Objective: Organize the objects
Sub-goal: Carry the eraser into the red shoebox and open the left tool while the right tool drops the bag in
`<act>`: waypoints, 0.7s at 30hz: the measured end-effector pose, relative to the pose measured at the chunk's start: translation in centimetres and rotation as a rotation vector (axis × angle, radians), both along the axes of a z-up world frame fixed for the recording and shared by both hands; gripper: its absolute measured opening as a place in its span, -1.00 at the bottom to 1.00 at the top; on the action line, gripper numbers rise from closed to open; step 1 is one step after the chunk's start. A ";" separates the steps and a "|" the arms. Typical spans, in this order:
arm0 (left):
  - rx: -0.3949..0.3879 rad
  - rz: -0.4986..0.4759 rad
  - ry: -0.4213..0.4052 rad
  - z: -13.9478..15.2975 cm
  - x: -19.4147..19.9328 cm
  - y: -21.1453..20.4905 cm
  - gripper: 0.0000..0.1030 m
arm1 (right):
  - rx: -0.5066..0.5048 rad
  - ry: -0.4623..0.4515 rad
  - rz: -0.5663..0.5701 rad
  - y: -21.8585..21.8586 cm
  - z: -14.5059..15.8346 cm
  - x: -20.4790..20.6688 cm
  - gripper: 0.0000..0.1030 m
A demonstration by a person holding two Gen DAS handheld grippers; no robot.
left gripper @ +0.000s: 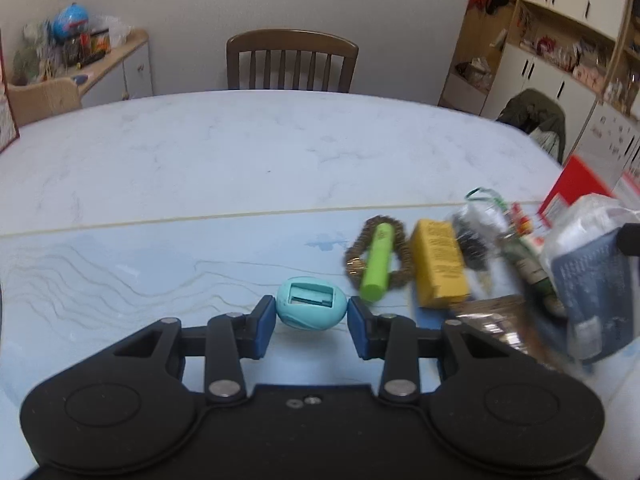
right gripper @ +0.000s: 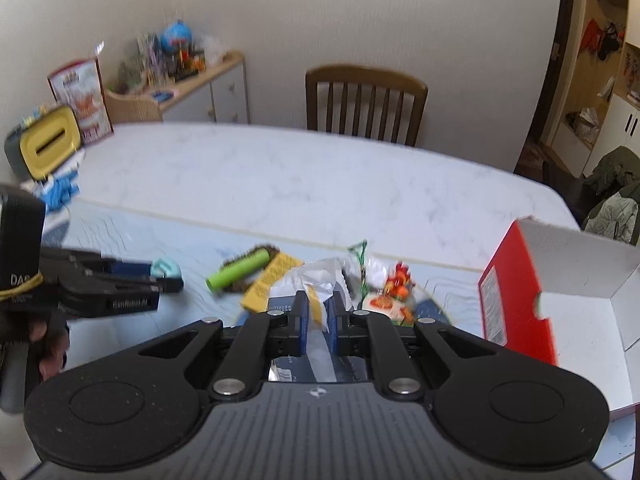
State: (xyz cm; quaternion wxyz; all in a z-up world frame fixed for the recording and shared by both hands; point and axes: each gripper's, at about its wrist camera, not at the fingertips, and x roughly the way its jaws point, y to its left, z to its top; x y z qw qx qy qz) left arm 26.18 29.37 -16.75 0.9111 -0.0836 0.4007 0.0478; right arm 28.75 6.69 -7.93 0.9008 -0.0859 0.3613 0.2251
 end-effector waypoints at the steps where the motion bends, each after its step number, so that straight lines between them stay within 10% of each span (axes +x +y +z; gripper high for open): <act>1: 0.000 -0.002 -0.004 0.6 -0.2 -0.3 -0.28 | 0.017 -0.005 -0.007 -0.3 0.6 0.0 -0.81; 11: 0.015 -0.092 -0.077 7.6 -1.2 -5.3 -0.28 | 0.214 -0.017 -0.080 -6.6 6.6 1.3 -0.81; 21: 0.039 -0.154 -0.082 10.6 1.0 -14.3 -0.28 | 0.204 -0.004 -0.088 -15.5 7.2 3.5 -0.81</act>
